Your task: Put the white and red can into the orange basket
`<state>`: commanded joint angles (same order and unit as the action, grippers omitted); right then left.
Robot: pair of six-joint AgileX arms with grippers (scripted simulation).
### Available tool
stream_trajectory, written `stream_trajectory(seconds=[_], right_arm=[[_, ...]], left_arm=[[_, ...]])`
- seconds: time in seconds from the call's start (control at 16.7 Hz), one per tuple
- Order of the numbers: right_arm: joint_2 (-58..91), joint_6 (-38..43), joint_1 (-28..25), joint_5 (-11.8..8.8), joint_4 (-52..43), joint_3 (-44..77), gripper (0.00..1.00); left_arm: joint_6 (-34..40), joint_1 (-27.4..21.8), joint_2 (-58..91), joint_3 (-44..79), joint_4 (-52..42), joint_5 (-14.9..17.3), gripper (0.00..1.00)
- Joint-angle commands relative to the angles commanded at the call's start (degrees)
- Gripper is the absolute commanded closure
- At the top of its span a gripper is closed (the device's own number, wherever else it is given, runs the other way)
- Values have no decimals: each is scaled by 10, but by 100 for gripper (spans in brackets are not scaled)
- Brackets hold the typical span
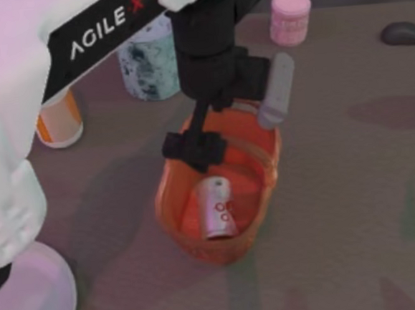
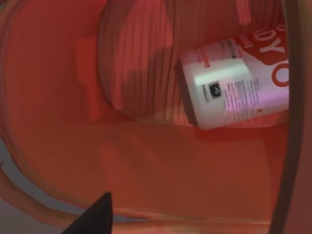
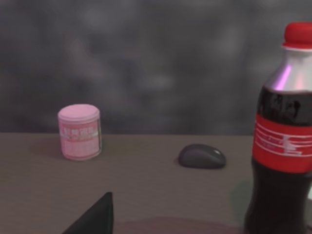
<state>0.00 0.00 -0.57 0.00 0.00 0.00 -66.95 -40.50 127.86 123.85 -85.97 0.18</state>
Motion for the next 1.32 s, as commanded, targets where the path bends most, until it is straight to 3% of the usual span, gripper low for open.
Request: stream_trajectory(seconds=[0.84,1.32], right_arm=[[0,0,0,0,0,0,0],[0,0,0,0,0,0,0]], left_arm=[[0,0,-8,-58,50,0,0],[0,0,-8,-58,50,0,60]])
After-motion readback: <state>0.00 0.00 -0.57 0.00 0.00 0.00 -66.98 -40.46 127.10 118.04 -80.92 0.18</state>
